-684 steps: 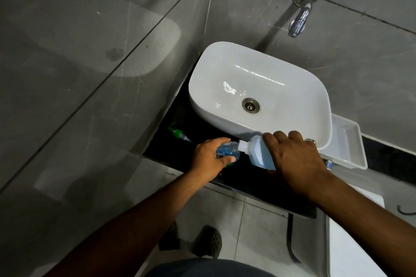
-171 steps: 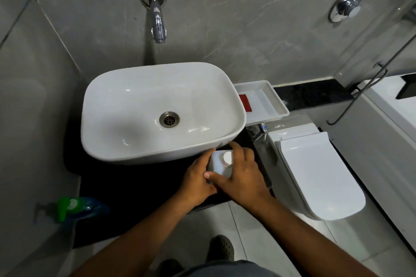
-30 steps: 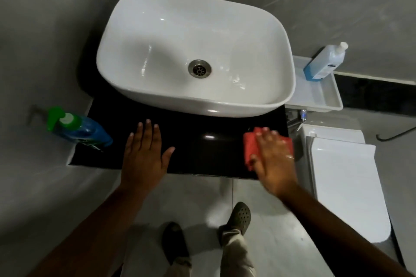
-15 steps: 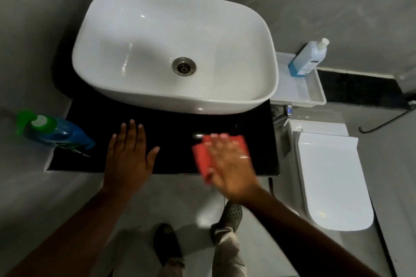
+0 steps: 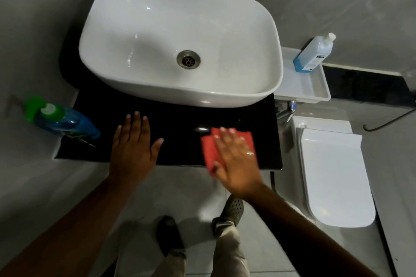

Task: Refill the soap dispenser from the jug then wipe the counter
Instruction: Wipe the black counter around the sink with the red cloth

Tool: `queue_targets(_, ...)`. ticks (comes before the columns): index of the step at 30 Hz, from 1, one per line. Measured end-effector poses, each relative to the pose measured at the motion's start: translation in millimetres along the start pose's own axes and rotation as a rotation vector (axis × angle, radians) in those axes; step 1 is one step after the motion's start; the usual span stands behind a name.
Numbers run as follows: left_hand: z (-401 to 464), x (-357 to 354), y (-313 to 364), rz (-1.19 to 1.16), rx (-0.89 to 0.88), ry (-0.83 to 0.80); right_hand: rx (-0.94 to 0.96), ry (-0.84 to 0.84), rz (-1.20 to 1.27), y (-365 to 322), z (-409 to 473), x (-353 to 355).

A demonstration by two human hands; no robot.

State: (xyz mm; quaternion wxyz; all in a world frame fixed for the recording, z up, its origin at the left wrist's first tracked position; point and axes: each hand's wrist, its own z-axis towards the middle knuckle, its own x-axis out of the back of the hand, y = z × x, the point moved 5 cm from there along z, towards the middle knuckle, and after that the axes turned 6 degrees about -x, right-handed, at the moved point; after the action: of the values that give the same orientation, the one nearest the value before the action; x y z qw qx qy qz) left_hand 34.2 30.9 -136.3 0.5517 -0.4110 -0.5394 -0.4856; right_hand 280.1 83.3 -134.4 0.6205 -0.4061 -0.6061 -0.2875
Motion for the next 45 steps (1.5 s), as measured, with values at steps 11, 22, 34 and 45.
queue_targets(11,1,-6,-3,-0.007,0.007,-0.014,-0.637,0.098,0.073,-31,63,-6)
queue_targets(22,1,-6,-4,-0.014,0.005,-0.038,-0.353,0.055,0.001,81,26,21)
queue_targets(34,1,-7,-4,-0.028,0.004,-0.041,0.060,-0.021,0.003,-78,28,-12)
queue_targets(45,1,-12,-6,-0.070,-0.006,-0.057,-0.618,0.062,0.071,3,27,4)
